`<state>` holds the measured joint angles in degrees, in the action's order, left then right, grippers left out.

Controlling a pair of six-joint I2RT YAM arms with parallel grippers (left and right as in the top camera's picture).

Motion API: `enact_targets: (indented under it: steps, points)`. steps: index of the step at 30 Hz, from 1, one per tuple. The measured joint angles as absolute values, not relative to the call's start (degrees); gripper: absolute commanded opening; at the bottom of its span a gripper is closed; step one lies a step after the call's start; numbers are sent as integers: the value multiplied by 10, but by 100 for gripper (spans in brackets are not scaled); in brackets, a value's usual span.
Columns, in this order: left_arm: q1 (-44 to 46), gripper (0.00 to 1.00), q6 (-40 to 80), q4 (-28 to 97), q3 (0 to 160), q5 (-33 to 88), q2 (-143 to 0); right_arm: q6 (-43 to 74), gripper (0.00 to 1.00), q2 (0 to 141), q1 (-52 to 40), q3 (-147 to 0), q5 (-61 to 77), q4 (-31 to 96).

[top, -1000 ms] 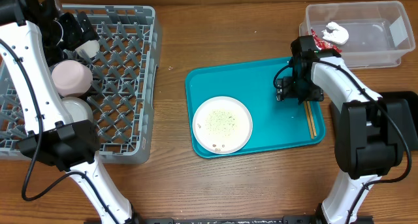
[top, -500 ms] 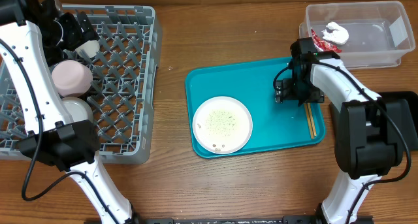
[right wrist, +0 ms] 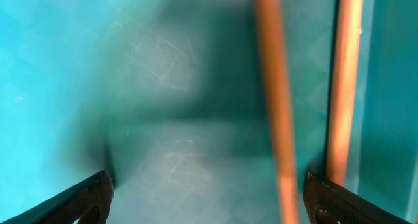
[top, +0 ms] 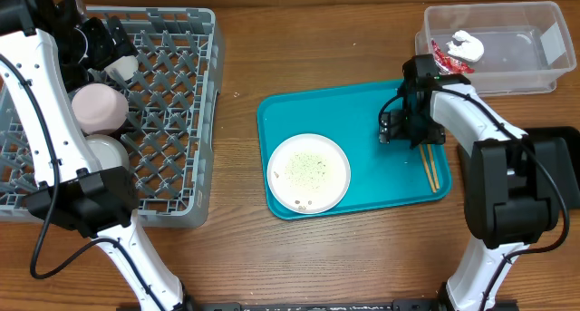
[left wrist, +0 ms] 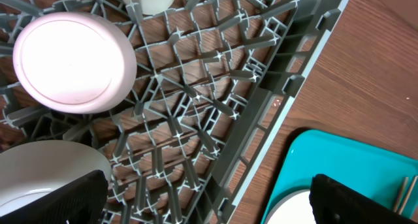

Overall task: Sort waste into correct bins and load items into the dishwasher
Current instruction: 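Lift the chopstick and carry it left to the grey rack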

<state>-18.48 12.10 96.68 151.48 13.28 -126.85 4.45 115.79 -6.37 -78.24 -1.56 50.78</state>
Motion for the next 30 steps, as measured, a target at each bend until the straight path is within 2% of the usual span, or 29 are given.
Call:
enact_targets:
  steps: [2, 3, 4, 6, 11, 14, 20, 27, 30]
  points:
    - [-185, 100, 121, 967, 1515, 133, -1268, 45, 92, 1157, -63, -778, -16, 502]
    - [-185, 100, 121, 967, 1515, 133, -1268, 45, 86, 1156, -63, -778, -16, 500]
    - [-185, 100, 121, 967, 1515, 133, -1268, 44, 77, 1155, -64, -777, -17, 500]
    - [-185, 100, 121, 967, 1515, 133, -1268, 43, 50, 1155, -64, -777, -17, 502]
    - [-185, 100, 121, 967, 1515, 133, -1268, 42, 16, 1155, -63, -776, -17, 505]
    - [-185, 100, 121, 967, 1515, 133, -1268, 47, 4, 1155, -63, -777, -15, 515]
    - [-185, 100, 121, 967, 1515, 133, -1268, 64, 4, 1163, -63, -827, -7, 600]
    - [-185, 100, 121, 967, 1515, 133, -1268, 73, 4, 1166, -65, -1018, 71, 711]
    - [-185, 100, 121, 967, 1515, 133, -1268, 81, 4, 1166, -68, -1064, 122, 721]
